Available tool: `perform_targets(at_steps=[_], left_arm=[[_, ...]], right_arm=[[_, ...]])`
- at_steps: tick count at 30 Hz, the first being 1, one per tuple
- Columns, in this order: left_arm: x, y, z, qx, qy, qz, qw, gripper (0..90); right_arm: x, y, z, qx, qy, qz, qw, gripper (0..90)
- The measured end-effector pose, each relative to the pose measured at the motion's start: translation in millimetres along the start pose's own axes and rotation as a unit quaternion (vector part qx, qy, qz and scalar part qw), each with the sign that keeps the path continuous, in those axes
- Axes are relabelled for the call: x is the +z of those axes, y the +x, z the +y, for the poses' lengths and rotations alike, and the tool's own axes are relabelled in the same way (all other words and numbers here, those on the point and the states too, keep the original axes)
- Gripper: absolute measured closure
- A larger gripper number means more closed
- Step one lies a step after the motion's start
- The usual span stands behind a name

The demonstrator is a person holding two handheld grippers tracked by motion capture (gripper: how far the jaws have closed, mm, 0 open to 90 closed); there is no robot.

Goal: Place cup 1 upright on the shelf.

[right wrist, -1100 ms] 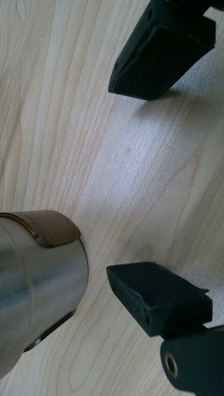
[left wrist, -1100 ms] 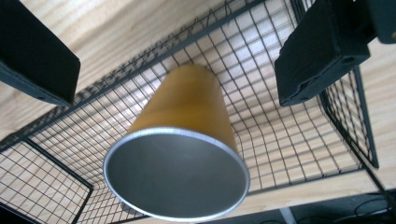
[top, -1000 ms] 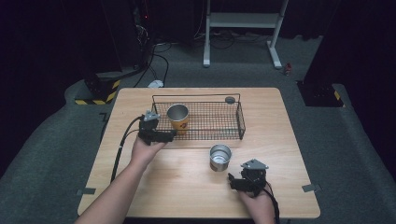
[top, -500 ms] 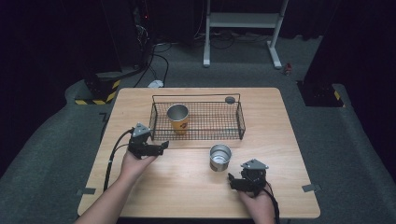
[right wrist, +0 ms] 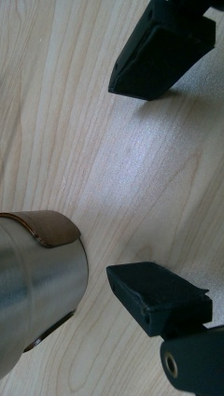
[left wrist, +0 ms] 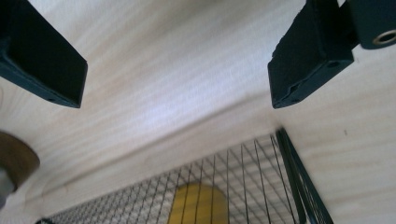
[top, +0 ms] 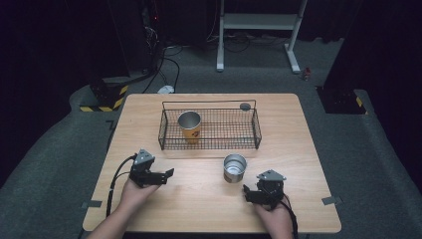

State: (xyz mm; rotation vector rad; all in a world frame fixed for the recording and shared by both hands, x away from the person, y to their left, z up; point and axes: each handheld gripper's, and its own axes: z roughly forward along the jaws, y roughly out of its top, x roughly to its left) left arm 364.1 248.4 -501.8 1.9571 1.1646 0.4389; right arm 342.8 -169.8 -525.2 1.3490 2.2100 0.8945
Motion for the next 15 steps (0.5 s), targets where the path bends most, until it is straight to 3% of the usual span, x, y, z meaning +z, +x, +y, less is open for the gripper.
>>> perform_targets(at_steps=[5,10,12,15], left_arm=[[-4.6,-1.1,-18.8,0.005,0.021,-0.003,0.9998,4.2],[-7.8,0.8,-37.2,0.016,0.042,0.009,0.999,3.9],[-9.9,1.0,-40.8,0.01,0.047,0.015,0.9987,3.4],[-13.9,-0.4,-45.3,0.021,0.045,0.018,0.9986,4.2]], right_arm=[[0.0,0.0,0.0,0.0,0.0,0.0,1.0,11.4],[0.0,0.0,0.0,0.0,0.0,0.0,1.0,11.4],[0.0,0.0,0.0,0.0,0.0,0.0,1.0,11.4],[0.0,0.0,0.0,0.0,0.0,0.0,1.0,11.4]])
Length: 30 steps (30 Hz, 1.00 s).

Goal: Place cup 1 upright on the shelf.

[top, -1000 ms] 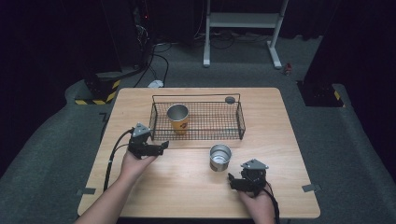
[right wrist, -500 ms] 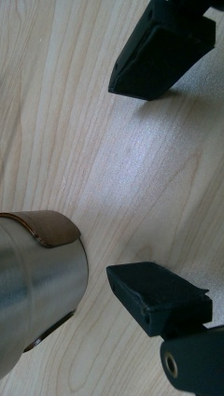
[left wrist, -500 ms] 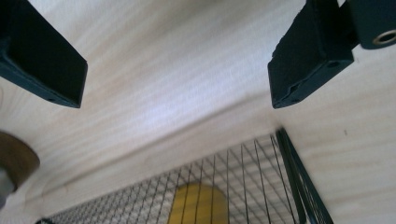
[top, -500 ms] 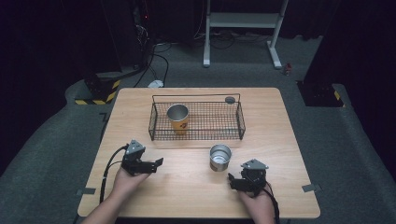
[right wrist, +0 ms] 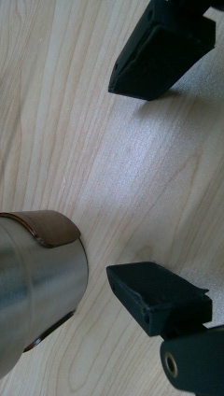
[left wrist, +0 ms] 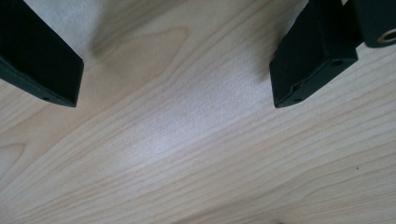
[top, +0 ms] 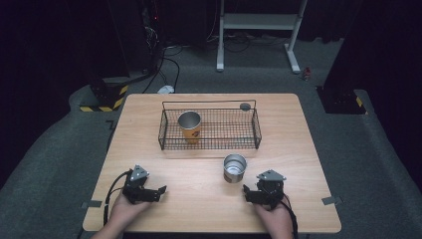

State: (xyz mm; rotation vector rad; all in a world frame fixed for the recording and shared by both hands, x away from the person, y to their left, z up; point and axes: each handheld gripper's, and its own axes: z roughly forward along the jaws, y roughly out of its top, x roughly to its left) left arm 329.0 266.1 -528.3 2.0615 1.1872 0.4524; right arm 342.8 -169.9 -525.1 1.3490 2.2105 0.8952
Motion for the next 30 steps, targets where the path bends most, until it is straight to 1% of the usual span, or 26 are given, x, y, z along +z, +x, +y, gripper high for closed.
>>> perform_targets(at_steps=[2,3,4,6,12,15,17,18,19,20,22,23,27,30], left_arm=[[-1.6,-2.1,-2.4,0.006,-0.002,-0.001,1.0,4.7],[-1.9,-2.9,-3.1,0.011,0.0,0.001,0.9999,4.6],[-1.1,-4.6,-3.7,0.013,-0.003,0.008,0.9999,4.7],[-0.4,-8.4,-4.0,0.018,0.0,0.02,0.9996,5.1],[-0.5,-9.4,-4.0,0.015,0.001,0.024,0.9996,4.7],[0.0,-9.7,-3.5,0.014,0.003,0.023,0.9996,4.1],[0.3,-9.7,-3.4,0.014,0.004,0.021,0.9997,3.4],[0.2,-9.6,-3.4,0.014,0.004,0.021,0.9997,3.3],[0.3,-9.4,-3.3,0.015,0.005,0.02,0.9997,3.2],[0.4,-9.2,-3.2,0.016,0.005,0.019,0.9997,3.0],[0.9,-9.1,-2.8,0.015,0.007,0.017,0.9997,2.2],[1.1,-8.6,-2.6,0.019,0.008,0.017,0.9996,1.5],[1.5,-8.9,-2.5,0.018,0.008,0.016,0.9997,0.7],[1.5,-8.9,-2.5,0.017,0.008,0.016,0.9997,0.6]], right_arm=[[0.0,0.0,-0.1,0.0,0.0,0.0,1.0,11.5],[-0.2,0.2,-0.2,0.0,0.0,0.001,1.0,11.5],[-0.2,0.1,-0.3,-0.002,0.0,0.001,1.0,11.5],[-0.3,0.0,-0.5,-0.004,-0.001,0.001,1.0,11.5],[-0.8,1.2,-0.7,-0.005,-0.002,-0.001,1.0,11.7],[-1.0,1.4,-0.8,-0.004,-0.002,-0.001,1.0,11.6],[-1.9,1.9,-1.3,-0.009,-0.005,-0.005,0.9999,11.7],[-2.6,2.1,-1.4,-0.014,-0.008,-0.008,0.9998,11.7],[-4.5,3.0,-1.3,-0.011,-0.012,-0.009,0.9998,11.4],[-6.5,3.4,-0.8,-0.006,-0.016,-0.004,0.9998,11.1],[-10.0,6.1,0.9,-0.011,-0.031,-0.004,0.9995,10.0],[-12.2,9.0,2.3,-0.015,-0.038,-0.001,0.9992,9.5],[-15.3,15.6,5.3,-0.024,-0.049,0.009,0.9985,9.3],[-16.6,20.3,8.8,-0.024,-0.054,0.015,0.9981,9.3]])
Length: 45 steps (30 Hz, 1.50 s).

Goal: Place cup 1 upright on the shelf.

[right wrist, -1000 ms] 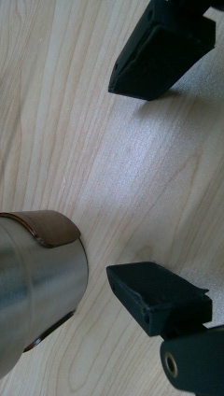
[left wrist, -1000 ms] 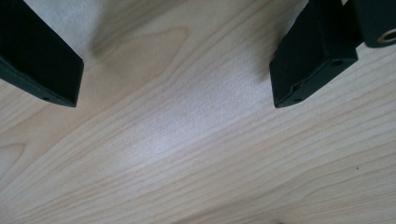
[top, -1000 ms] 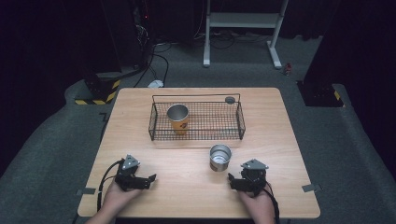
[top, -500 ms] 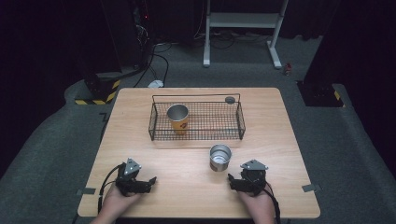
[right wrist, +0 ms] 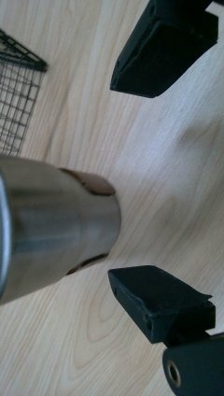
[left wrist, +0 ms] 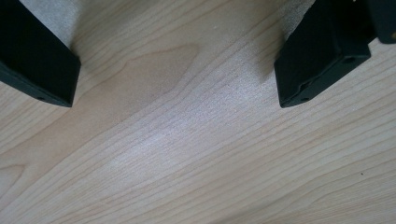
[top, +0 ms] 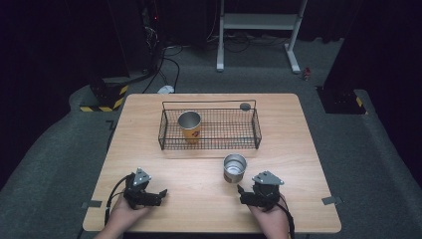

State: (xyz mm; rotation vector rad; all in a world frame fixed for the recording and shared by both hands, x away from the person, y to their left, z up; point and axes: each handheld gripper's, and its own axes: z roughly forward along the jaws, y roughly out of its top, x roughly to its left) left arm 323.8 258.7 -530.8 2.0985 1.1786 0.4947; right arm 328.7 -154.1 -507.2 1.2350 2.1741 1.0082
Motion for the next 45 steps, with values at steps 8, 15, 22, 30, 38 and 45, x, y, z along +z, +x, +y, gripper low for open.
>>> perform_targets(at_steps=[8,15,22,30,38,45], left_arm=[[0.5,0.0,0.2,0.001,-0.001,0.0,1.0,0.3],[0.7,0.8,0.8,0.008,0.0,0.0,1.0,0.3],[1.0,0.5,0.8,0.006,-0.002,-0.001,1.0,0.3],[1.0,0.5,0.8,0.005,-0.001,-0.001,1.0,0.3],[1.0,0.5,0.8,0.006,-0.001,-0.001,1.0,0.3],[1.1,0.4,0.9,0.004,-0.002,-0.003,1.0,0.3]], right_arm=[[4.8,5.6,13.6,0.003,-0.008,0.013,0.9999,9.4],[15.8,10.8,21.5,0.016,-0.011,0.011,0.9998,9.4],[24.3,16.9,30.6,0.015,-0.016,0.007,0.9997,9.4],[28.1,20.8,42.4,0.015,-0.035,0.019,0.9991,9.7],[31.8,23.0,47.3,0.01,-0.032,0.013,0.9993,18.2],[27.9,24.0,55.8,0.003,-0.037,0.013,0.9992,18.4]])
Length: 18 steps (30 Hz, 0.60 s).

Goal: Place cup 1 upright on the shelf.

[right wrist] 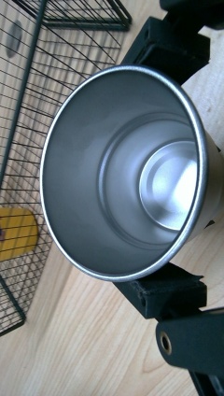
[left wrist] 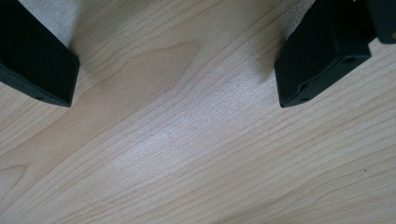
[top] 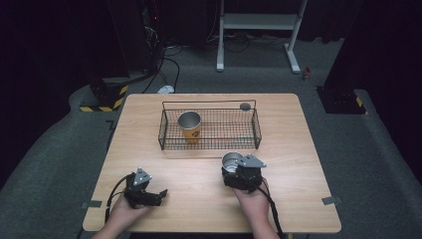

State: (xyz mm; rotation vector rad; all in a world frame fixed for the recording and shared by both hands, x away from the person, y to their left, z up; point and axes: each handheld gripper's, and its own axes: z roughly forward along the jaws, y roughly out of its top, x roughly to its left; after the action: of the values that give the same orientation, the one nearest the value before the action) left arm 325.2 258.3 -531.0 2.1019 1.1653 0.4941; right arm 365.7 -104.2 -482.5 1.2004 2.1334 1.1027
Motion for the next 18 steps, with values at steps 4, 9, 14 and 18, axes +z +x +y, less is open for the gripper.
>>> perform_targets(at_steps=[4,9,14,18], left_arm=[[0.1,-0.3,-0.1,-0.002,-0.001,0.0,1.0,0.3],[-0.1,-0.1,0.0,0.0,0.001,0.0,1.0,0.3],[-0.5,0.0,-0.5,0.0,0.001,0.0,1.0,0.3],[-0.3,-0.3,-0.6,-0.003,-0.001,0.0,1.0,0.3]], right_arm=[[-2.4,-1.0,7.1,0.001,-0.008,-0.002,1.0,18.4],[-9.5,-3.8,19.9,0.001,-0.026,-0.009,0.9996,18.4],[-13.5,-8.7,33.3,-0.006,-0.033,-0.018,0.9993,18.4],[-16.0,-12.6,41.7,-0.002,-0.043,-0.022,0.9988,18.4]])
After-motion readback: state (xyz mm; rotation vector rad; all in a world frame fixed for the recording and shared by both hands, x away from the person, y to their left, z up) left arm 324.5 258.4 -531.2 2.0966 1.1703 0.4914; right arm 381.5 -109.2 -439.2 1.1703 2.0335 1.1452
